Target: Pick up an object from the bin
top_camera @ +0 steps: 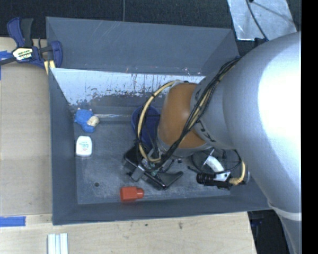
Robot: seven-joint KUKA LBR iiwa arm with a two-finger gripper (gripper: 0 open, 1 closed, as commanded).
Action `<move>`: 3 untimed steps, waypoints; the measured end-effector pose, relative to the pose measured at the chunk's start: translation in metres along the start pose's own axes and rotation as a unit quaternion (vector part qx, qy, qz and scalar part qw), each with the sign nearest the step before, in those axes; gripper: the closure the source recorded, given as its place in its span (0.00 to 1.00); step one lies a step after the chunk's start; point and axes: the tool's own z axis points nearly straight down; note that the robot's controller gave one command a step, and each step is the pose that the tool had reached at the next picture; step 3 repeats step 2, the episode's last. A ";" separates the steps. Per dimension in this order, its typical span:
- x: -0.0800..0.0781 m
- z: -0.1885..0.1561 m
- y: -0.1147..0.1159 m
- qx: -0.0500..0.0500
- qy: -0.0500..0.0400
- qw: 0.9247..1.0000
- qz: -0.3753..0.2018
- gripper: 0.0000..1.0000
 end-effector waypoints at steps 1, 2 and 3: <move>-0.002 -0.003 0.001 -0.002 -0.002 1.000 -0.001 1.00; -0.002 -0.072 0.000 -0.001 -0.001 1.000 -0.002 1.00; -0.002 -0.072 0.000 -0.001 -0.001 1.000 -0.002 1.00</move>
Offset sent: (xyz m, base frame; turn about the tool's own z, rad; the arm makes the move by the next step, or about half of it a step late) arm 0.0000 0.0000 0.0000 0.0000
